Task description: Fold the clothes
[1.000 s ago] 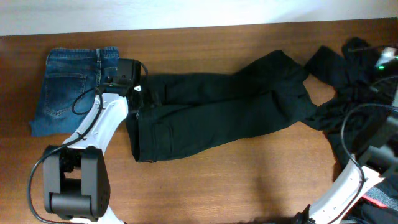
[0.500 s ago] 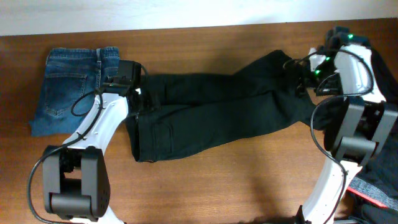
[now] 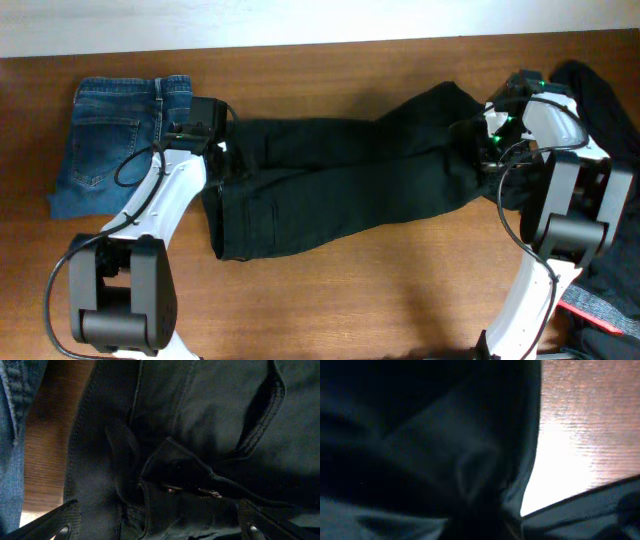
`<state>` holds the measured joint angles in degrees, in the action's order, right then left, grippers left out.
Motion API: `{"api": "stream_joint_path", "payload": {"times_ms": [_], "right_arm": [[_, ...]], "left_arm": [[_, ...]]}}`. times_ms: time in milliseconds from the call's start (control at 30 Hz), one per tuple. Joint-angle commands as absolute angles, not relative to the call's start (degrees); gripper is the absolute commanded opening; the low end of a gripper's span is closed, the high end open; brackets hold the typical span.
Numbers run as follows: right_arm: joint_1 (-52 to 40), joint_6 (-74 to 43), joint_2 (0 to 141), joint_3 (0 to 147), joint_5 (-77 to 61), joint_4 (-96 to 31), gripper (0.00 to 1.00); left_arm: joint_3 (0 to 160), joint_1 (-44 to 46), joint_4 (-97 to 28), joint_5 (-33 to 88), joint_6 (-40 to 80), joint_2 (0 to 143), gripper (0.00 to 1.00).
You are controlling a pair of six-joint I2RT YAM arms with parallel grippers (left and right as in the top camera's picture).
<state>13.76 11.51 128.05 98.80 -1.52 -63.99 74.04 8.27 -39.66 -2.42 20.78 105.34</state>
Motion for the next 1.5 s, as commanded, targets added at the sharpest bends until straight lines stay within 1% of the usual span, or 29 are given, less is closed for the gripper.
{"api": "stream_joint_path", "payload": {"times_ms": [0, 133, 300, 500, 633, 1000, 1333, 1400, 1467], "right_arm": [[12.4, 9.3, 127.4, 98.8, -3.2, -67.6, 0.04], [12.1, 5.4, 125.5, 101.6, -3.2, -72.5, 0.04], [12.0, 4.8, 117.2, 104.6, -5.4, -76.4, 0.04], [12.0, 4.8, 105.8, 105.8, -5.6, -74.9, 0.04], [12.0, 4.9, 101.5, 105.8, -5.6, -72.3, 0.04], [12.0, 4.8, 101.2, 105.8, -5.6, -70.6, 0.04], [11.9, 4.8, 101.2, 105.8, -5.6, -67.7, 0.04], [11.9, 4.8, 101.2, 105.8, -5.6, -67.4, 0.04], [11.9, 4.8, 101.2, 105.8, -5.6, -67.4, 0.04]], "left_arm": [[74.3, 8.1, -39.7, -2.9, 20.7, 103.9, 0.99], [74.3, 8.1, -39.7, -2.9, 20.7, 103.9, 0.99], [74.3, 8.1, -39.5, -3.5, 20.7, 103.9, 0.99], [74.3, 8.1, -39.4, -4.6, 20.7, 103.9, 0.99], [74.3, 8.1, -39.0, -4.6, 20.7, 103.9, 0.99], [74.3, 8.1, -39.4, -4.6, 20.7, 103.9, 0.99], [74.3, 8.1, -51.2, -3.7, 20.8, 103.9, 0.99], [74.3, 8.1, -52.0, -2.0, 20.7, 103.9, 0.99], [74.3, 8.1, -51.9, 2.7, 18.7, 103.9, 0.98]]}}
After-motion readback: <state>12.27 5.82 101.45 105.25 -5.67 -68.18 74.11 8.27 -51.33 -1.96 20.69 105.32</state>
